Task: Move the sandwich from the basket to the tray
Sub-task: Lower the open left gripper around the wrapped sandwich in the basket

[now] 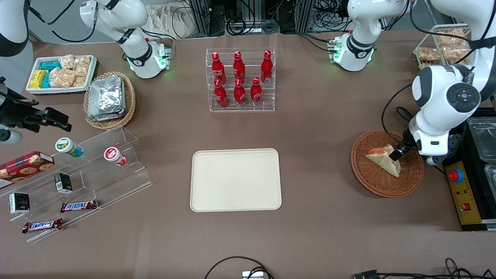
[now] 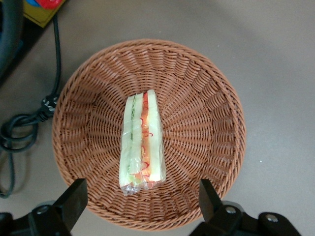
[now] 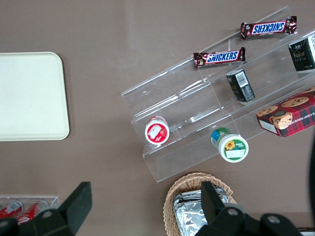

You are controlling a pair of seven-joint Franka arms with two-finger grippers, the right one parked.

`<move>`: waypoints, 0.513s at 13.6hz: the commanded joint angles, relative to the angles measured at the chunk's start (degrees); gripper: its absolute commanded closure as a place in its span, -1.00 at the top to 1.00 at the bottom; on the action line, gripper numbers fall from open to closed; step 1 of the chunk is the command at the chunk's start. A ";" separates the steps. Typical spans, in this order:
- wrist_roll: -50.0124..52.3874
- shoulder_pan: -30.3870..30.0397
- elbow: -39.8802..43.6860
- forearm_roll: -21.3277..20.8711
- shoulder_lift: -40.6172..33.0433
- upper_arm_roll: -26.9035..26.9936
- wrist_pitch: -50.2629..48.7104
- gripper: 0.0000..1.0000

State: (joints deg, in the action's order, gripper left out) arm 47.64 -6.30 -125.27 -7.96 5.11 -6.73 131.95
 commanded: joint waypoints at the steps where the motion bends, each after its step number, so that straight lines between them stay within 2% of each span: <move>1: 2.90 -0.30 -1.73 -0.65 0.95 -0.04 2.96 1.00; 7: 3.69 -3.02 -5.86 -0.83 3.41 -0.04 10.07 1.00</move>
State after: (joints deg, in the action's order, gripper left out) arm 50.34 -7.88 -129.31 -7.96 8.51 -6.63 139.42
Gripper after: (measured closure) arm 0.000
